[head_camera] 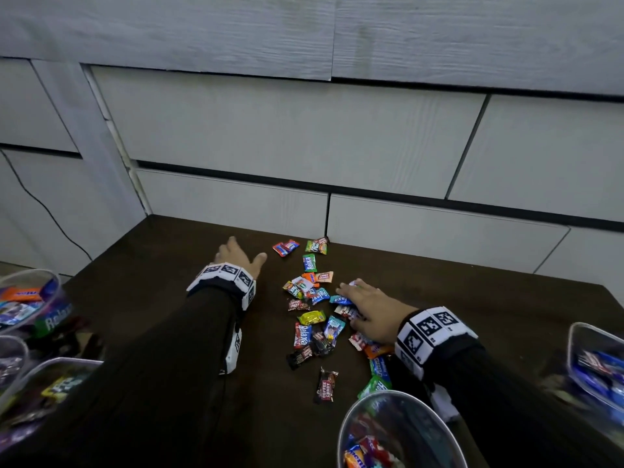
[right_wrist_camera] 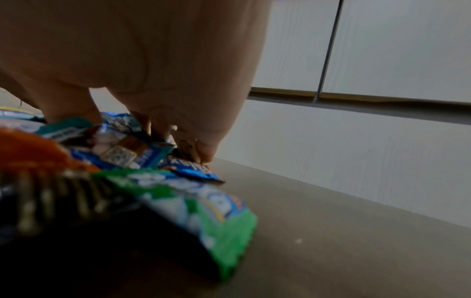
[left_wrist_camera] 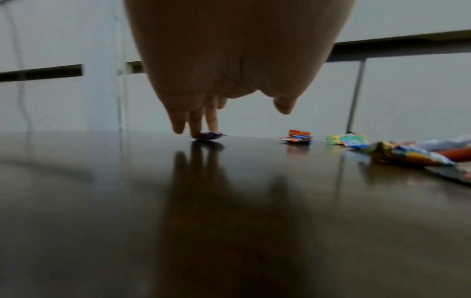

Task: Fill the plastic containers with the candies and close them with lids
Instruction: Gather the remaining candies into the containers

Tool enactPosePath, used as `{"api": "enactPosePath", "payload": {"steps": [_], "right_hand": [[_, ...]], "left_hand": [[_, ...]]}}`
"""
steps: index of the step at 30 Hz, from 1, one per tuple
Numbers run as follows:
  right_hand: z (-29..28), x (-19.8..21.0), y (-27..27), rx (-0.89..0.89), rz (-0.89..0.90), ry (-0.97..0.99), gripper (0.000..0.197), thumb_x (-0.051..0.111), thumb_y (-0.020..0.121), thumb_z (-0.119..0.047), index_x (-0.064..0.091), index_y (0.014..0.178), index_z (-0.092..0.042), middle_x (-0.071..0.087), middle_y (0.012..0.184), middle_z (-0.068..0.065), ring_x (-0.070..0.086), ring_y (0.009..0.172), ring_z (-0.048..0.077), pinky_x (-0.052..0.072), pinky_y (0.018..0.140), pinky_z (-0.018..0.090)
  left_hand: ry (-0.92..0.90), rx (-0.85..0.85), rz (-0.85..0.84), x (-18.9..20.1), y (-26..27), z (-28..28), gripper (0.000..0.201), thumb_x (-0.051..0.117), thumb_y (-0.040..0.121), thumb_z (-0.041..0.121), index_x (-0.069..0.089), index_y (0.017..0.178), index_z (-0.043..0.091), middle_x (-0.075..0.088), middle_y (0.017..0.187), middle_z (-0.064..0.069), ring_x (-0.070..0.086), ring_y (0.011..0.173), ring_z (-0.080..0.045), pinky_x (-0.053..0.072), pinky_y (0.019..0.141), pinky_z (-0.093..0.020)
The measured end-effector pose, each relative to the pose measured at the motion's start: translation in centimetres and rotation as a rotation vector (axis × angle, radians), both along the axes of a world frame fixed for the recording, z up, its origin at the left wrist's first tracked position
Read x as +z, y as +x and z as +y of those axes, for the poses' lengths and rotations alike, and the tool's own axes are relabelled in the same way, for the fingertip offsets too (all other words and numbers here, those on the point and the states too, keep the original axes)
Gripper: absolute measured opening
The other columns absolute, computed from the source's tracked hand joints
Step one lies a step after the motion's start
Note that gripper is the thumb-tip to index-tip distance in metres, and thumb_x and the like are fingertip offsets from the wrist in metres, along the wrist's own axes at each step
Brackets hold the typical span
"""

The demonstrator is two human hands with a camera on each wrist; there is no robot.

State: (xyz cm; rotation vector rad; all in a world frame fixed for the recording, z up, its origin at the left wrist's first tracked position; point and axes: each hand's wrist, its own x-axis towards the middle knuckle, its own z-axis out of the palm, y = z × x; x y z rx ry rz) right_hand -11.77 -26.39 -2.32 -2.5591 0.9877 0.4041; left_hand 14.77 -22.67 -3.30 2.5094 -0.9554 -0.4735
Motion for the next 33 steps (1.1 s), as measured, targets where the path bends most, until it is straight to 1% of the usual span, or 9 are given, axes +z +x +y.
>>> {"api": "enactPosePath", "payload": {"steps": [4, 8, 13, 16, 24, 27, 29, 31, 33], "right_hand": [[-0.1, 0.0, 0.0, 0.001, -0.032, 0.005, 0.068, 0.050, 0.096, -0.023, 0.012, 0.152, -0.020, 0.001, 0.161, -0.001, -0.004, 0.148, 0.018, 0.008, 0.120, 0.039], [-0.2, 0.1, 0.1, 0.008, -0.041, 0.023, 0.068, 0.053, 0.094, -0.020, 0.016, 0.151, -0.022, -0.004, 0.161, 0.000, -0.004, 0.148, 0.018, 0.008, 0.119, 0.038], [-0.1, 0.3, 0.2, 0.008, -0.047, 0.016, 0.069, 0.054, 0.093, -0.021, 0.017, 0.151, -0.020, -0.002, 0.161, 0.003, -0.002, 0.148, 0.019, 0.008, 0.118, 0.036], [-0.1, 0.3, 0.3, 0.006, -0.046, 0.005, 0.070, 0.054, 0.093, -0.021, 0.017, 0.151, -0.020, 0.000, 0.161, 0.003, -0.002, 0.148, 0.019, 0.007, 0.118, 0.036], [0.4, 0.3, 0.2, 0.008, -0.041, 0.003, 0.069, 0.053, 0.093, -0.020, 0.016, 0.151, -0.017, 0.003, 0.160, 0.007, -0.002, 0.148, 0.022, 0.008, 0.120, 0.041], [0.7, 0.1, 0.0, 0.006, -0.061, 0.018, 0.068, 0.053, 0.092, -0.019, 0.018, 0.150, -0.014, 0.005, 0.160, 0.009, -0.001, 0.148, 0.023, 0.008, 0.120, 0.040], [0.9, 0.0, -0.2, 0.009, -0.066, 0.018, 0.067, 0.053, 0.092, -0.018, 0.019, 0.149, -0.014, 0.005, 0.160, 0.007, -0.001, 0.148, 0.022, 0.008, 0.120, 0.040], [0.8, -0.1, -0.3, 0.012, -0.070, 0.024, 0.067, 0.054, 0.091, -0.018, 0.020, 0.149, -0.015, 0.004, 0.161, 0.006, -0.001, 0.148, 0.021, 0.009, 0.120, 0.041], [0.7, -0.2, -0.3, 0.011, -0.074, 0.033, 0.068, 0.055, 0.090, -0.018, 0.020, 0.149, -0.015, 0.003, 0.161, 0.005, -0.002, 0.148, 0.020, 0.009, 0.120, 0.040]], "left_hand": [[0.046, -0.333, -0.081, -0.6, -1.6, -2.7, 0.080, 0.049, 0.096, 0.052, 0.012, 0.155, 0.013, 0.019, 0.159, -0.014, 0.035, 0.140, -0.035, 0.035, 0.111, -0.049], [0.147, -0.575, -0.197, -0.6, -2.9, -5.0, 0.077, 0.034, 0.097, 0.061, 0.001, 0.156, 0.025, 0.002, 0.165, -0.002, 0.022, 0.146, -0.036, 0.025, 0.115, -0.056], [0.265, -0.717, -0.287, -1.6, -5.0, -6.9, 0.072, 0.025, 0.096, 0.066, -0.002, 0.155, 0.034, -0.002, 0.164, -0.001, 0.008, 0.148, -0.036, 0.015, 0.118, -0.056], [0.317, -0.778, -0.341, -1.8, -5.5, -7.1, 0.067, 0.032, 0.100, 0.056, 0.004, 0.155, 0.032, -0.006, 0.164, -0.007, 0.002, 0.149, -0.038, 0.013, 0.118, -0.056], [0.198, -0.931, -0.273, 0.1, -8.0, -3.2, 0.047, 0.032, 0.103, 0.046, 0.038, 0.147, 0.028, 0.028, 0.157, 0.000, 0.024, 0.143, -0.030, 0.025, 0.114, -0.046], [0.058, -0.939, -0.347, 0.8, -8.0, -2.3, 0.037, 0.039, 0.100, 0.049, 0.050, 0.129, 0.029, 0.056, 0.124, 0.002, 0.052, 0.119, -0.021, 0.043, 0.096, -0.040], [-0.066, -0.893, -0.376, 1.1, -8.1, -2.4, 0.030, 0.044, 0.098, 0.047, 0.051, 0.121, 0.028, 0.059, 0.104, 0.007, 0.059, 0.106, -0.017, 0.045, 0.088, -0.037], [-0.131, -0.844, -0.389, 0.9, -8.3, -3.3, 0.035, 0.046, 0.098, 0.043, 0.049, 0.128, 0.026, 0.056, 0.121, 0.003, 0.052, 0.118, -0.018, 0.042, 0.094, -0.039], [-0.058, -0.818, -0.372, 0.5, -8.5, -4.6, 0.049, 0.043, 0.100, 0.044, 0.037, 0.144, 0.023, 0.037, 0.150, -0.002, 0.033, 0.139, -0.022, 0.033, 0.108, -0.047]]}}
